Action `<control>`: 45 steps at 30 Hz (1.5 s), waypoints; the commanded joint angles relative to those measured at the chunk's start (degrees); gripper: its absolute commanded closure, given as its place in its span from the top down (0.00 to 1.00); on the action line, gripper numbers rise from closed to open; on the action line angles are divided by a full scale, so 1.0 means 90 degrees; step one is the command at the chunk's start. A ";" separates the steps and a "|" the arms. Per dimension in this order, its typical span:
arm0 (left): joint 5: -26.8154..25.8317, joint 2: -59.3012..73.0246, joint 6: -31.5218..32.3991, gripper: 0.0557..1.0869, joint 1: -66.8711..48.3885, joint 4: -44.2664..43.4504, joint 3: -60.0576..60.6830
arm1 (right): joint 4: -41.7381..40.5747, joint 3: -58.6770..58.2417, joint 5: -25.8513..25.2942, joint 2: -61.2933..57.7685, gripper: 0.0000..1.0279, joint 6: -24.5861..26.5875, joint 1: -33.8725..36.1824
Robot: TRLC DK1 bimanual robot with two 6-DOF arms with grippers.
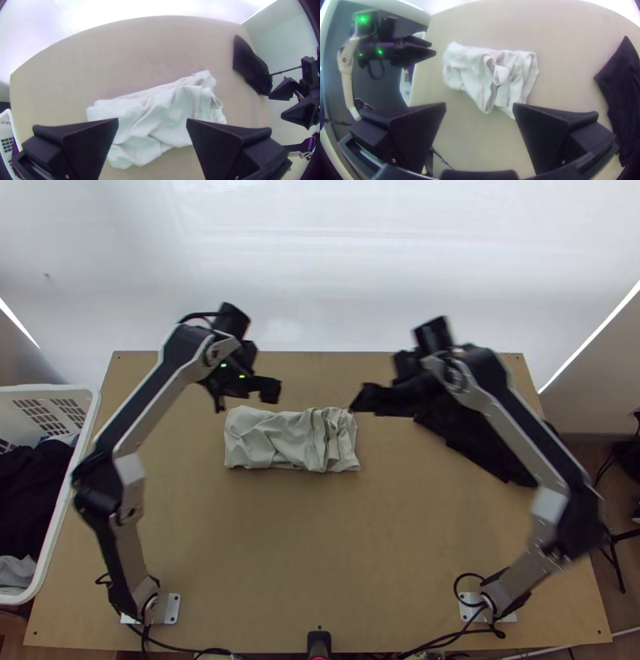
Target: Fold the t-shirt
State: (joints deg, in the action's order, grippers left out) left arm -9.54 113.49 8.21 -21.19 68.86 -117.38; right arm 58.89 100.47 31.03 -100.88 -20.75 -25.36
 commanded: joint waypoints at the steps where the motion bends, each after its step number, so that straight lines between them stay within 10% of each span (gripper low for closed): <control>1: 0.0513 -0.1116 -0.0267 0.96 0.0499 -0.0434 0.1109 | 0.0898 0.1425 -0.0527 -0.1613 0.89 0.0861 -0.0854; 11: 0.0484 -0.1878 -0.0326 0.96 0.0909 -0.0542 0.1421 | 0.1591 0.3534 -0.0615 -0.3254 0.84 0.0743 -0.1137; 36: 0.0494 -0.1849 -0.0375 0.96 0.1056 -0.0981 0.1832 | 0.0702 0.3691 -0.0674 -0.3967 0.76 0.0841 -0.1010; 45: 0.0494 -0.1839 -0.0365 0.96 0.1075 -0.1001 0.1841 | 0.0273 0.3642 -0.0928 -0.3947 0.03 0.0929 -0.0912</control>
State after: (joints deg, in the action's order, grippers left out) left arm -5.06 96.88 4.89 -11.77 59.94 -101.01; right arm 63.86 133.56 24.60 -136.49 -12.75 -34.37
